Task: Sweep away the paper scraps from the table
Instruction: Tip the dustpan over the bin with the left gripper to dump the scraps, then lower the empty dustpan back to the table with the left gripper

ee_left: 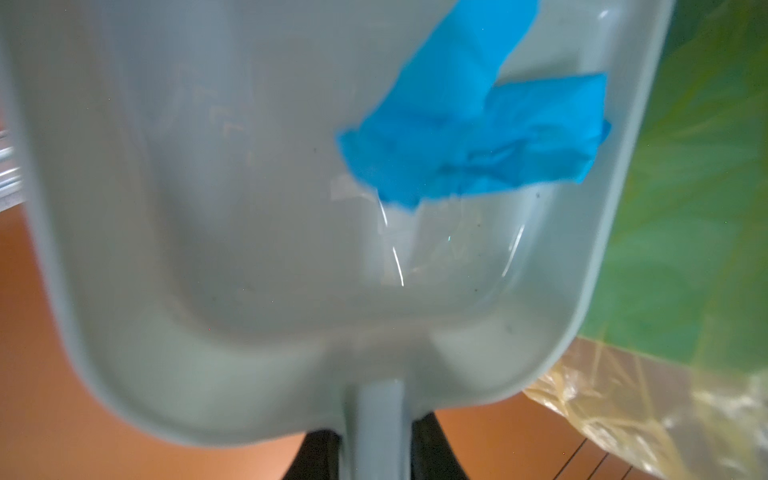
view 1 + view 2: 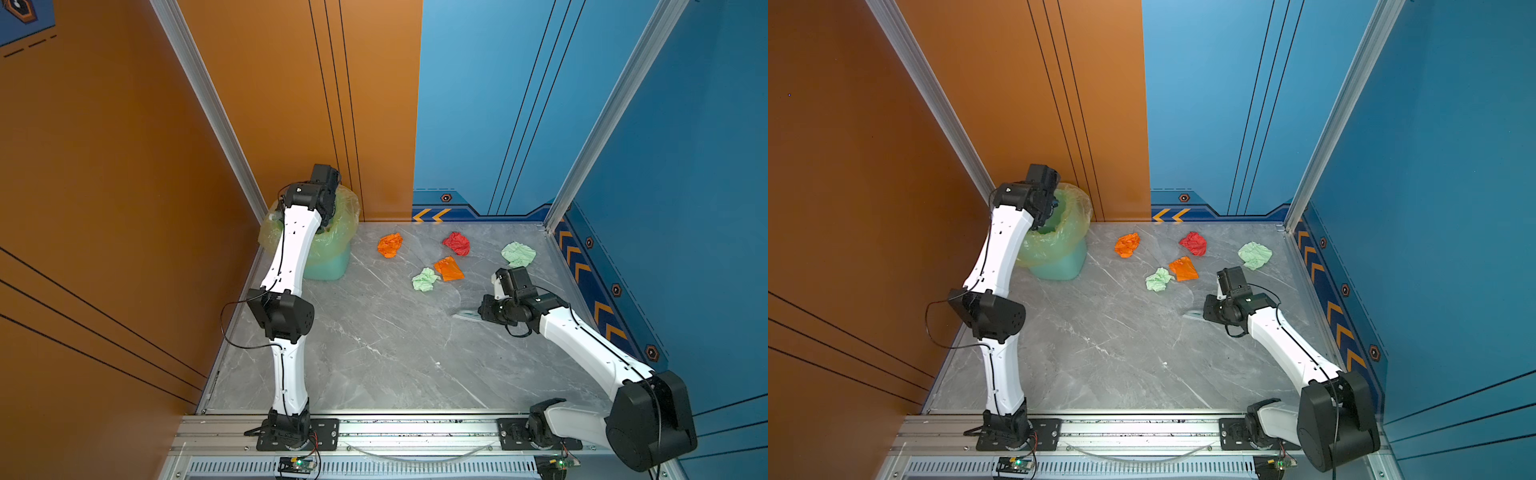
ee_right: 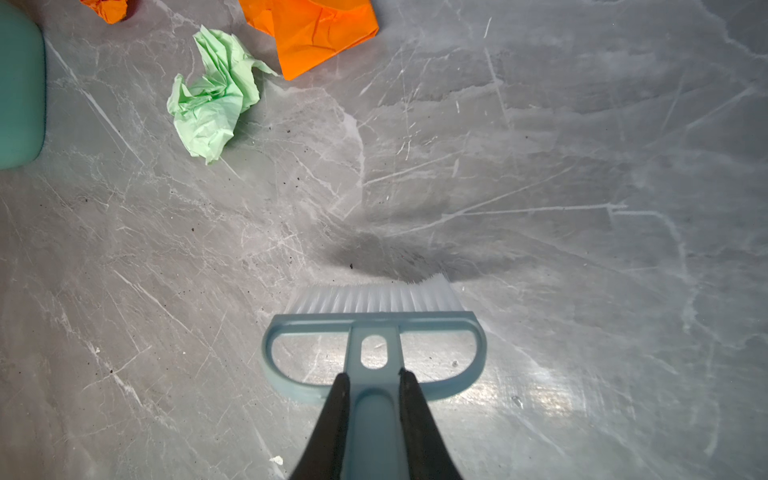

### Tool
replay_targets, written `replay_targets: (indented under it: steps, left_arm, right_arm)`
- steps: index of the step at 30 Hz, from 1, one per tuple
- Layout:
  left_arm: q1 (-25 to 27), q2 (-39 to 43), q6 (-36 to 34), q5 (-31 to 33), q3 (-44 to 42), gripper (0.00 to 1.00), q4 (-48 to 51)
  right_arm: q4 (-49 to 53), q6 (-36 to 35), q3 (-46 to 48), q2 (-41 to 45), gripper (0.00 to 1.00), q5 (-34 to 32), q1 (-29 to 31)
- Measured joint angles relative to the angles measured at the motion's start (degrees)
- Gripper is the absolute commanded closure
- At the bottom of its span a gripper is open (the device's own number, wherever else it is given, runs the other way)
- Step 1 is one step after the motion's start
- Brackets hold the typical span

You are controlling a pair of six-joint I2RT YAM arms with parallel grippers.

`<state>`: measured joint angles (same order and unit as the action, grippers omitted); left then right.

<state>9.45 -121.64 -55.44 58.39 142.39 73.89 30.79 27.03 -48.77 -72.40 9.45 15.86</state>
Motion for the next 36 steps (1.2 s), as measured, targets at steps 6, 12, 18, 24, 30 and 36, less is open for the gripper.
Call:
replay_targets:
  steps: [6, 12, 18, 24, 30, 36]
  left_arm:
    - [0.0, 0.0, -0.7, 0.1, 0.0, 1.0, 0.0]
    - [0.0, 0.0, -0.7, 0.1, 0.0, 1.0, 0.0]
    - [0.0, 0.2, -0.7, -0.3, 0.4, 1.0, -0.1]
    - [0.0, 1.6, 0.8, -4.4, 2.8, 1.0, -0.4]
    - [0.0, 3.6, 4.5, -11.6, 5.8, 1.0, -0.5]
    - [0.1, 8.1, 10.5, -22.9, 6.0, 1.0, -1.2]
  right_arm:
    - [0.0, 0.0, 0.0, 0.0, 1.0, 0.0, 0.0]
    - [0.0, 0.0, 0.0, 0.0, 1.0, 0.0, 0.0]
    - [0.0, 0.0, 0.0, 0.0, 1.0, 0.0, 0.0]
    - [0.0, 0.0, 0.0, 0.0, 1.0, 0.0, 0.3]
    - [0.0, 0.0, 0.0, 0.0, 1.0, 0.0, 0.3]
    - [0.0, 0.0, 0.0, 0.0, 1.0, 0.0, 0.3]
